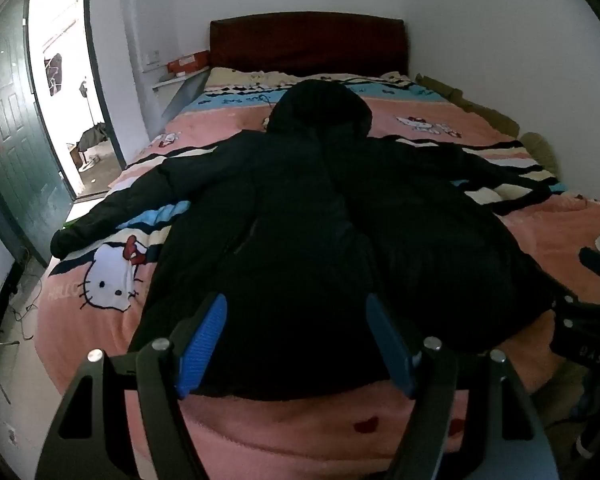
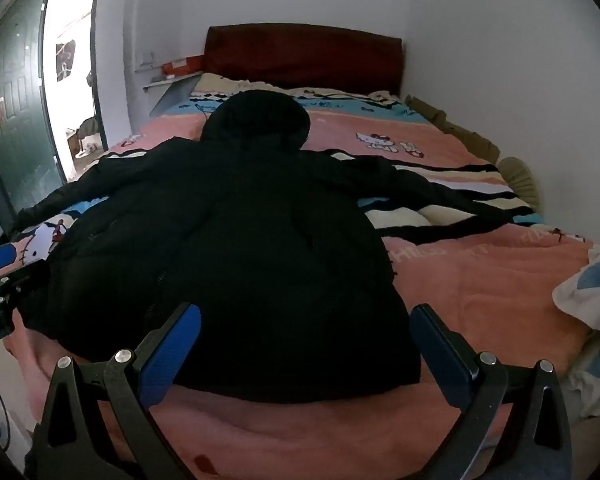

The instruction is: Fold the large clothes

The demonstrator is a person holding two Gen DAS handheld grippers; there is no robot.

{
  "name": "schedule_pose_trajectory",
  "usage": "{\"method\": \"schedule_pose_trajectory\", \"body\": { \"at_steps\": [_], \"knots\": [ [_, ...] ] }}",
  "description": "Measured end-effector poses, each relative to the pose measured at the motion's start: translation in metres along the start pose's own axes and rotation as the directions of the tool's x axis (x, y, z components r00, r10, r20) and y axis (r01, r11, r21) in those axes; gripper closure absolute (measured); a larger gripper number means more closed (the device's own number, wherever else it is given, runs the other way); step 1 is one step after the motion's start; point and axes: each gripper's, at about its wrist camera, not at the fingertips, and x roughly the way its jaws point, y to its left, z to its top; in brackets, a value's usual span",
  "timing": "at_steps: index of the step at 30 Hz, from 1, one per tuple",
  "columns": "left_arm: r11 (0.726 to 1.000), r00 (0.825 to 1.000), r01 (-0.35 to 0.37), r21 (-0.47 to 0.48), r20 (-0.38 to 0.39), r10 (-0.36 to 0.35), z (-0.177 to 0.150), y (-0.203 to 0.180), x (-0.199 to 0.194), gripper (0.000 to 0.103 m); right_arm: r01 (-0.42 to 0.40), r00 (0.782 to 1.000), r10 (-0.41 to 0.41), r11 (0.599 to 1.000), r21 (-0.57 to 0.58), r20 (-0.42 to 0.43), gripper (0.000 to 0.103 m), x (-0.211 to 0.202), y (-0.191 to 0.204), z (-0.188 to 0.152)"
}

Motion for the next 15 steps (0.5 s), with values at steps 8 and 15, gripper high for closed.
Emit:
{"method": "schedule_pose_trajectory", "body": {
  "at_steps": [8,15],
  "knots": [
    [1.000,1.000,0.021,-0.016,-0.010,-0.021,0.0020,0.0079,0.0094,0.032,0.002,1.000,-0.002,1.000,0.001,-0.009,0.001,0.0038,-0.0015,-0.0004],
    [1.000,1.000,0.019,-0.017,-0.012,-0.019,0.0012,0.0082,0.0099,0.032,0.005,1.000,-0.005,1.000,0.001,-0.015,0.001,0.0056,-0.0020,-0.0013]
  ]
}}
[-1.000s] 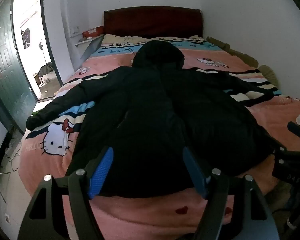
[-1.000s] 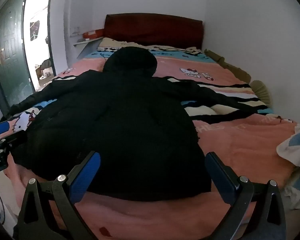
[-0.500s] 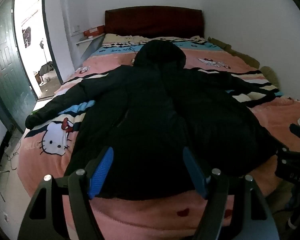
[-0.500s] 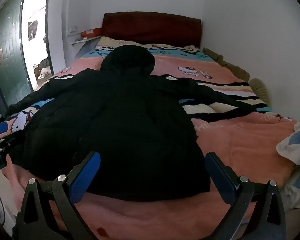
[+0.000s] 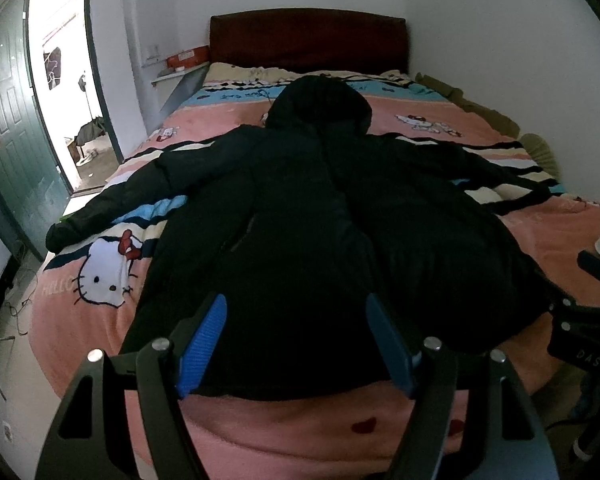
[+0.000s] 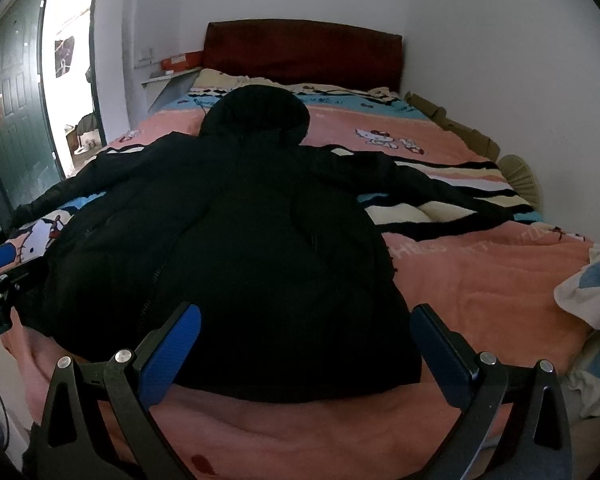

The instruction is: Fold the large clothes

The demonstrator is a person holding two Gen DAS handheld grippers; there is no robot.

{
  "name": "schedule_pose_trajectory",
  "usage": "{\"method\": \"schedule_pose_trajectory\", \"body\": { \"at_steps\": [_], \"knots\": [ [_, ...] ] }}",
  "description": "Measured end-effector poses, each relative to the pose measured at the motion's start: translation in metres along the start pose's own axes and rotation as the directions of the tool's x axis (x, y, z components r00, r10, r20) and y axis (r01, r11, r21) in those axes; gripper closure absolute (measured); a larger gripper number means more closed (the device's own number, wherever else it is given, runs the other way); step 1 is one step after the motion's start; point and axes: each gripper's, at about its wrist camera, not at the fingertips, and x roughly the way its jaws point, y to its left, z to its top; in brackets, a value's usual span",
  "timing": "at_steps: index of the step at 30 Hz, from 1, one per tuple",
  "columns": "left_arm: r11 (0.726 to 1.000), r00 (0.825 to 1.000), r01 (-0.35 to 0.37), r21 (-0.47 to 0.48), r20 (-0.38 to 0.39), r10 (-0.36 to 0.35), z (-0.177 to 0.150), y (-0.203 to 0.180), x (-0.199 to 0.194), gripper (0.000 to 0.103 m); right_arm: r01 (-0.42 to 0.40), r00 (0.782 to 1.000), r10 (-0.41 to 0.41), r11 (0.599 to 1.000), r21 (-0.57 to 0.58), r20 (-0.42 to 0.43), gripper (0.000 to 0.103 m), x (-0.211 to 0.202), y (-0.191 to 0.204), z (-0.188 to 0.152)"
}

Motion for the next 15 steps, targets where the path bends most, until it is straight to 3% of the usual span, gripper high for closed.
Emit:
{"method": "schedule_pose_trajectory", "body": {
  "at_steps": [15],
  "knots": [
    [1.000,1.000,0.002,0.010,-0.021,-0.002,-0.0009,-0.0025,0.0079,0.032,0.008,1.000,-0.008,1.000,-0.009,-0.017,0.001,0.0071,0.0031,-0.0009]
  ]
}}
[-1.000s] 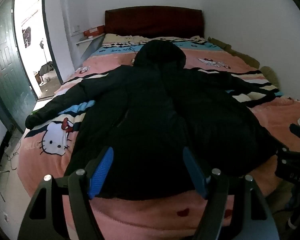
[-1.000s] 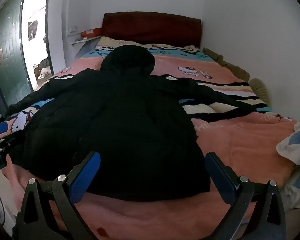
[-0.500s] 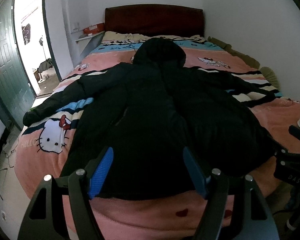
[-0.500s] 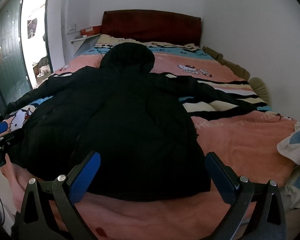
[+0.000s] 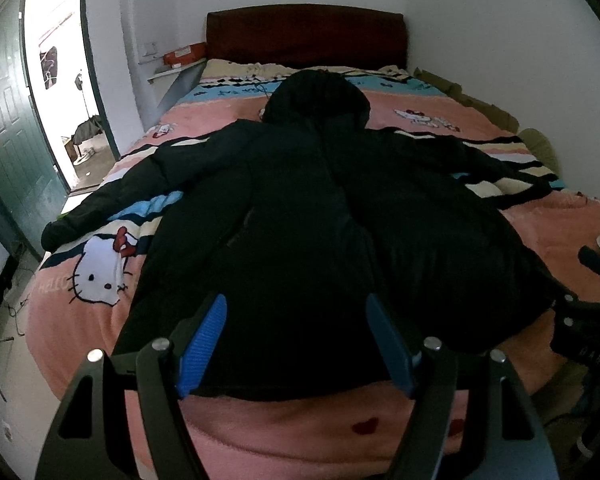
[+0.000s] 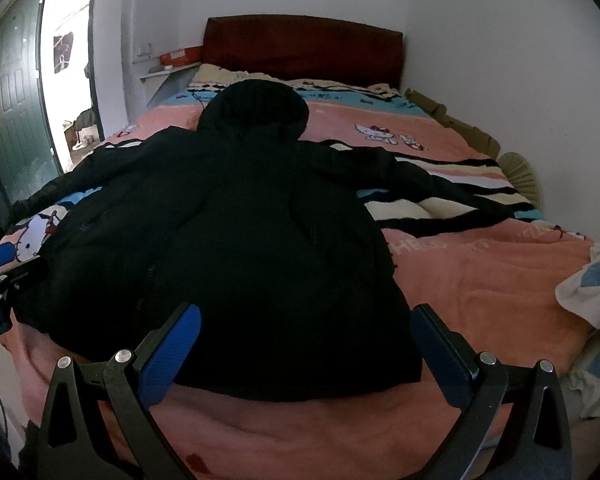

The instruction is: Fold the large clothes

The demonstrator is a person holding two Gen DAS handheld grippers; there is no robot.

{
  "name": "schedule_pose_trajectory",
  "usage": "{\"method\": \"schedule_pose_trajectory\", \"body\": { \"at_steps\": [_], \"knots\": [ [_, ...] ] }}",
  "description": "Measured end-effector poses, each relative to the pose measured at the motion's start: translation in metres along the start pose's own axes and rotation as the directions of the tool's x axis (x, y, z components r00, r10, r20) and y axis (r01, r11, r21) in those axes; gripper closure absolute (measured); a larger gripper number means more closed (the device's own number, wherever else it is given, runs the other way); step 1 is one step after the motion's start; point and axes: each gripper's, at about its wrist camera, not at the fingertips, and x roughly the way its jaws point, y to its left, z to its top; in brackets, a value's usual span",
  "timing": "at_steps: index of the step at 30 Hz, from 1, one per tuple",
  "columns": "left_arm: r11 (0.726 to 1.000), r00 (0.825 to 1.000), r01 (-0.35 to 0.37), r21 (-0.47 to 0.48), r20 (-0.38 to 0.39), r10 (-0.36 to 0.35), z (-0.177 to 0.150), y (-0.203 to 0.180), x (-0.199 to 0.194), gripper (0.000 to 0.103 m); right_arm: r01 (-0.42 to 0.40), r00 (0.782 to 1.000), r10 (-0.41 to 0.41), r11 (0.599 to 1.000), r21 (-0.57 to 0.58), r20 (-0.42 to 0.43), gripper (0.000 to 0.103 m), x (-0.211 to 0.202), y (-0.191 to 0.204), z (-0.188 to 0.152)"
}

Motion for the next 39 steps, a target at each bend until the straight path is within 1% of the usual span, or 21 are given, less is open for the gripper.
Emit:
{"method": "schedule_pose_trajectory", "body": {
  "at_steps": [13,18,27,30,34,39],
  "knots": [
    [1.000,0.999,0.002,0.009,-0.048,-0.002,0.002,0.002,0.013,0.032,-0.003,1.000,0.003,1.000,-0.012,-0.017,0.001,0.006,0.000,0.001],
    [1.000,0.999,-0.013,0.011,-0.045,0.014,0.004,0.004,0.015,0.032,-0.013,1.000,0.012,1.000,-0.014,-0.021,0.001,0.009,0.001,0.006],
    [1.000,0.999,-0.020,0.001,-0.047,0.020,0.013,0.009,0.017,0.032,-0.025,0.999,0.024,1.000,-0.019,-0.044,0.001,0.017,0.005,0.012],
    [1.000,0.998,-0.009,0.002,-0.059,0.009,0.017,0.010,0.020,0.032,-0.026,0.998,0.025,0.999,-0.020,-0.051,0.001,0.020,0.003,0.014],
    [1.000,0.999,0.001,0.003,-0.054,-0.001,0.023,0.008,0.022,0.032,-0.020,0.999,0.019,1.000,-0.017,-0.051,0.001,0.021,0.000,0.018],
    [1.000,0.998,0.018,0.016,-0.063,-0.017,0.031,0.003,0.031,0.032,-0.001,0.999,0.002,1.000,0.012,-0.052,0.001,0.026,-0.016,0.023]
  ]
}}
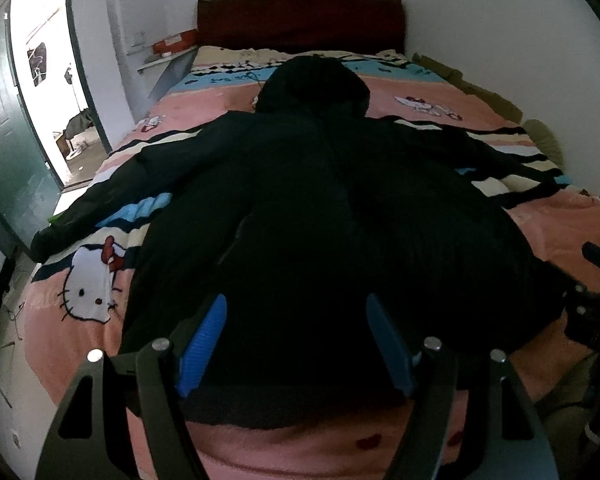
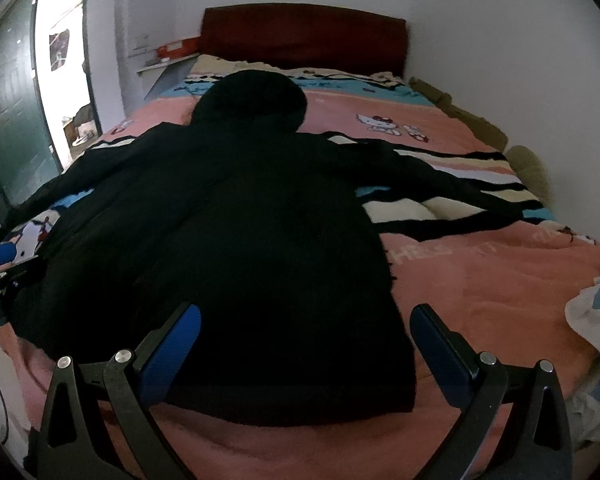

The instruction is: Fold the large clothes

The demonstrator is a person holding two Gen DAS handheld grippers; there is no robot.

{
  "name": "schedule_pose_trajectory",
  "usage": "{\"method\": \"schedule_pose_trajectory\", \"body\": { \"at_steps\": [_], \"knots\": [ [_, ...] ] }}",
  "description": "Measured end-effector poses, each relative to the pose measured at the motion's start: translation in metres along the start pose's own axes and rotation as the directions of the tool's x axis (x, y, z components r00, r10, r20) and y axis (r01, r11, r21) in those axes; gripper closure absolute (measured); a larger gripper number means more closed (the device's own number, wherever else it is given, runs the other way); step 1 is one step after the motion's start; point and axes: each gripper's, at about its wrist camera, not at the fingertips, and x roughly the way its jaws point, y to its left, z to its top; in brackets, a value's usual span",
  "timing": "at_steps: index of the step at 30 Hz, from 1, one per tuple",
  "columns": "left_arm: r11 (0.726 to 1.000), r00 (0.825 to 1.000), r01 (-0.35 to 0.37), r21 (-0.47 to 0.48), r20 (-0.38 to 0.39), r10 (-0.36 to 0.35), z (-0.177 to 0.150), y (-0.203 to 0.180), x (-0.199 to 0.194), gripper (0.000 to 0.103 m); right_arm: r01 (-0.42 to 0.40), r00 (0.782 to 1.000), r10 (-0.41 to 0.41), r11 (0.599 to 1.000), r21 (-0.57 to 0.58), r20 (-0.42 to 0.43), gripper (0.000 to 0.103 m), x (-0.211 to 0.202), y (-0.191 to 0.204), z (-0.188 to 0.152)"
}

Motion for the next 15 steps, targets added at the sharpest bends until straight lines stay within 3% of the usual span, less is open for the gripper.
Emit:
{"method": "schedule_pose_trajectory", "body": {
  "at_steps": [7,15],
  "knots": [
    [0.999,1.000,-0.026,-0.019,-0.011,0.026,0.013,0.011,0.019,0.032,0.011,1.000,-0.009,0.995,0.103,-0.018,0.001,0.026,-0.049,0.015],
    [0.993,0.994,-0.103,-0.064,-0.033,0.101,0.037,0.030,0.053,0.032,0.090,0.996,-0.078,0.946,0.310,-0.050,0.001,0.083,-0.148,0.044]
  ]
}}
